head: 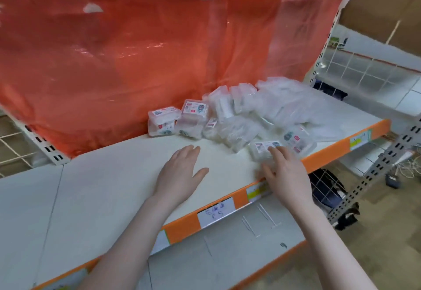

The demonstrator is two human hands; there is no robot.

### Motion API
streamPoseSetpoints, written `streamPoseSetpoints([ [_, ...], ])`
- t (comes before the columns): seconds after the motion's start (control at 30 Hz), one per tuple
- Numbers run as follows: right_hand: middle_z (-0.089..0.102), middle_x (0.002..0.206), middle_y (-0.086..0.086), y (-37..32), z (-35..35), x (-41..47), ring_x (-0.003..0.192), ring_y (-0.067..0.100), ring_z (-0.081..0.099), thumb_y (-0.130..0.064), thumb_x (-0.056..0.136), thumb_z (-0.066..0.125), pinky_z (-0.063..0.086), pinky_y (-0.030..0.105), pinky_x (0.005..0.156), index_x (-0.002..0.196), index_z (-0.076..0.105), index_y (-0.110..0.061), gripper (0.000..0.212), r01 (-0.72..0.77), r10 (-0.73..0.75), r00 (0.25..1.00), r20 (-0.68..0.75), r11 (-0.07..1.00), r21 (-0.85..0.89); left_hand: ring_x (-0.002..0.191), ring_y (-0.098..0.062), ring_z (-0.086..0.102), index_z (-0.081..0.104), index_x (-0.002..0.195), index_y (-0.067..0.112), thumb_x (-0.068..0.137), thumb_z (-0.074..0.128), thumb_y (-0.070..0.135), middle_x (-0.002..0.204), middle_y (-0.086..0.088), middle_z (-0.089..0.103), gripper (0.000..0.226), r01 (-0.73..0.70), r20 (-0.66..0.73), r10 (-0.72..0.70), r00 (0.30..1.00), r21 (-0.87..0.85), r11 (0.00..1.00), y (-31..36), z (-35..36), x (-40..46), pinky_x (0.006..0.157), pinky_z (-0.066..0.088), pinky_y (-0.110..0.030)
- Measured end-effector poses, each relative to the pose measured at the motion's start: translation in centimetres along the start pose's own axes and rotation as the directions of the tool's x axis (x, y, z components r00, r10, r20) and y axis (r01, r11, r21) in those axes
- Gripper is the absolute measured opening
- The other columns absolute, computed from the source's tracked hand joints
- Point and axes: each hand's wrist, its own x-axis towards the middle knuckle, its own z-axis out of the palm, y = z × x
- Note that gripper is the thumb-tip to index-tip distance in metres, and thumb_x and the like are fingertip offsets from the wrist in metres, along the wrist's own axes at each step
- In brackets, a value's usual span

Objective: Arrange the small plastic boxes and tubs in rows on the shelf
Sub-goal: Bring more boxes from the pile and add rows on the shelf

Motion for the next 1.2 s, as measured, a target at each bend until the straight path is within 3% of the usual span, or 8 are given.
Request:
streamPoseSetpoints([
  [0.13, 0.06, 0.105, 0.02, 4.1, -1.0, 2.6, 0.093, 0.04, 0.058, -0.008, 0.08, 0.067, 0.05, 0.046, 0.073, 0.109, 0.061, 0.004, 0.031, 0.124, -0.126, 0.989, 0.074, 0.992, 0.023, 0.141, -0.013, 0.019, 0.028, 0.147, 0.02, 0.095, 0.045, 0.046, 0.155, 0.001, 0.024, 0.061, 0.062, -0.018, -0.062, 0.998, -0.005, 0.998, 3.5, 1.1, 1.7, 0.11, 0.018, -0.024],
  [0.3, 0.057, 0.112, 0.012, 5.7, -0.3, 5.0, 0.103, 0.033, 0.053, -0.022, 0.083, 0.063, 0.046, 0.041, 0.081, 0.116, 0.056, -0.003, 0.039, 0.281, -0.282, 0.944, 0.173, 0.959, 0.03, 0.141, -0.014, 0.02, 0.028, 0.148, 0.019, 0.095, 0.045, 0.045, 0.155, -0.001, 0.025, 0.062, 0.125, -0.015, -0.125, 0.992, 0.02, 0.992, 5.3, 2.0, 2.0, 0.111, 0.017, -0.024],
  [0.5, 0.055, 0.117, 0.012, 5.8, 0.4, 6.7, 0.108, 0.032, 0.051, -0.038, 0.085, 0.062, 0.039, 0.038, 0.088, 0.125, 0.052, -0.004, 0.053, 0.373, -0.36, 0.9, 0.247, 0.928, -0.004, 0.141, -0.014, 0.02, 0.028, 0.147, 0.017, 0.095, 0.045, 0.045, 0.154, -0.001, 0.025, 0.062, 0.167, -0.03, -0.167, 0.986, 0.024, 0.986, 5.6, 2.4, 2.3, 0.11, 0.016, -0.024],
  [0.6, 0.055, 0.122, 0.011, 6.0, 0.4, 7.0, 0.114, 0.03, 0.048, -0.045, 0.085, 0.06, 0.036, 0.037, 0.096, 0.132, 0.048, -0.005, 0.063, 0.377, -0.356, 0.894, 0.273, 0.926, -0.027, 0.141, -0.014, 0.019, 0.028, 0.147, 0.017, 0.095, 0.045, 0.045, 0.155, -0.001, 0.025, 0.062, 0.171, -0.023, -0.171, 0.985, 0.018, 0.985, 5.9, 2.7, 2.4, 0.111, 0.016, -0.024],
  [0.73, 0.055, 0.113, 0.005, 5.7, 0.3, 6.9, 0.106, 0.025, 0.047, -0.054, 0.08, 0.058, 0.034, 0.033, 0.089, 0.128, 0.051, -0.011, 0.065, 0.376, -0.345, 0.89, 0.299, 0.925, -0.051, 0.141, -0.013, 0.019, 0.027, 0.148, 0.018, 0.095, 0.044, 0.046, 0.155, -0.001, 0.024, 0.062, 0.159, -0.007, -0.159, 0.987, 0.028, 0.987, 5.3, 2.7, 2.5, 0.111, 0.017, -0.025],
  [0.93, 0.051, 0.116, 0.003, 5.0, 0.2, 7.0, 0.11, 0.022, 0.045, -0.048, 0.076, 0.064, 0.037, 0.031, 0.09, 0.122, 0.049, -0.016, 0.058, 0.29, -0.261, 0.891, 0.371, 0.957, -0.024, 0.14, -0.013, 0.022, 0.03, 0.147, 0.017, 0.095, 0.045, 0.045, 0.153, 0.0, 0.027, 0.06, 0.122, -0.055, -0.121, 0.991, 0.01, 0.992, 4.8, 1.9, 3.4, 0.11, 0.019, -0.025],
  [1.2, 0.057, 0.109, 0.007, 5.1, -1.5, 5.9, 0.103, 0.028, 0.049, -0.034, 0.067, 0.071, 0.037, 0.034, 0.084, 0.12, 0.054, -0.01, 0.061, 0.159, -0.145, 0.97, 0.197, 0.986, -0.057, 0.136, -0.012, 0.027, 0.035, 0.144, 0.018, 0.096, 0.044, 0.043, 0.15, 0.004, 0.033, 0.055, -0.035, -0.082, 0.032, 0.996, -0.032, 0.999, 6.5, 1.9, 5.0, 0.106, 0.023, -0.024],
])
